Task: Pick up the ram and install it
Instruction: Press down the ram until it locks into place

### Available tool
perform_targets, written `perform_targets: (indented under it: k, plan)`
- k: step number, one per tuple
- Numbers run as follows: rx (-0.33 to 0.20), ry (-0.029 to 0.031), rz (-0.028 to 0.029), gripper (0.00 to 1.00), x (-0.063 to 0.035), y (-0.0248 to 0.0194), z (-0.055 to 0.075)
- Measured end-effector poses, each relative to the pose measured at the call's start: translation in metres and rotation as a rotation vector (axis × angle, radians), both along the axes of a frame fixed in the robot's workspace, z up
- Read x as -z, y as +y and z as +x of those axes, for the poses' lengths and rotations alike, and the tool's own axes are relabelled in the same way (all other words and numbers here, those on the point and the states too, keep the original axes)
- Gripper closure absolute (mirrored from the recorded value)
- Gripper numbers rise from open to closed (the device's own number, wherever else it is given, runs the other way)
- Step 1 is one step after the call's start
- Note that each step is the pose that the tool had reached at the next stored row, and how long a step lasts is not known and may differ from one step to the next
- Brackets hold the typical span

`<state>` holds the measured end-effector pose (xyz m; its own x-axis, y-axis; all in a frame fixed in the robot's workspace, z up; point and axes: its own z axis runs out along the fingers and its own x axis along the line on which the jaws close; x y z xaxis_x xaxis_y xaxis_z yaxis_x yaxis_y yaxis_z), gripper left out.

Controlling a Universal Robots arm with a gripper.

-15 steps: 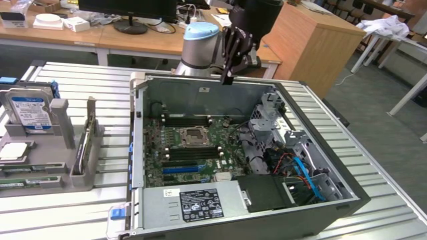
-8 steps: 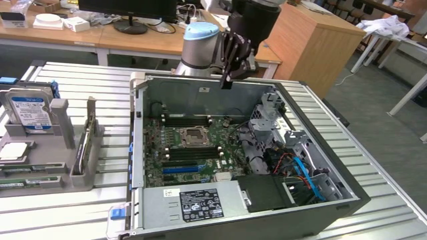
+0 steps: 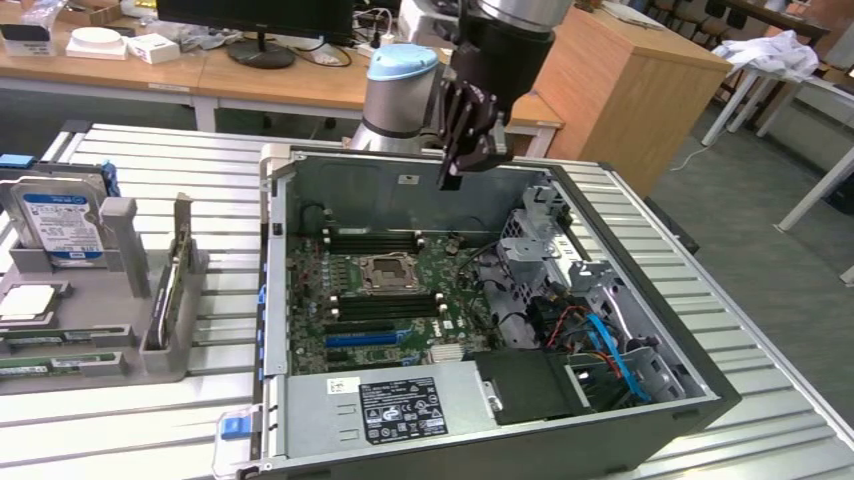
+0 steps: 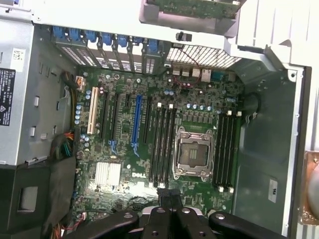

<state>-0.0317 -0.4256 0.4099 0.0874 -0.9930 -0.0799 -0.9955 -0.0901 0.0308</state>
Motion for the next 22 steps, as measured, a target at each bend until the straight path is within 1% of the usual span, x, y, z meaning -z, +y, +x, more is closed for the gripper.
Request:
perform_targets:
  k: [4, 22]
  plan:
    - [0.0, 0.0, -0.003, 0.9, 0.0073, 0.0, 0.0]
    - [0.0, 0.0, -0.0048, 0.9, 0.0401, 0.0, 0.0]
